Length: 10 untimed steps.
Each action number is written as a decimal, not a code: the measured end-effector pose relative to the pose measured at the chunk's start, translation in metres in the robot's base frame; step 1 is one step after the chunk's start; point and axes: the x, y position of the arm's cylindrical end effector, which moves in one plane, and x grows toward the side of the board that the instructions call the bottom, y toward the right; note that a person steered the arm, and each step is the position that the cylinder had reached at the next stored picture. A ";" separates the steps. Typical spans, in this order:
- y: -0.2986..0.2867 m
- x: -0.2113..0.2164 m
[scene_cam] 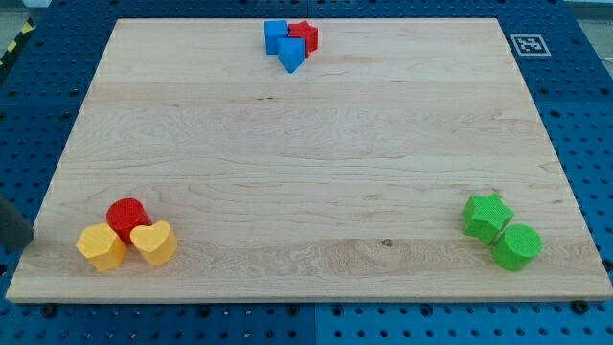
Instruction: Slightly push the yellow blocks to the right
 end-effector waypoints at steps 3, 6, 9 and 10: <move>0.056 0.011; 0.097 0.011; 0.093 -0.011; 0.093 -0.011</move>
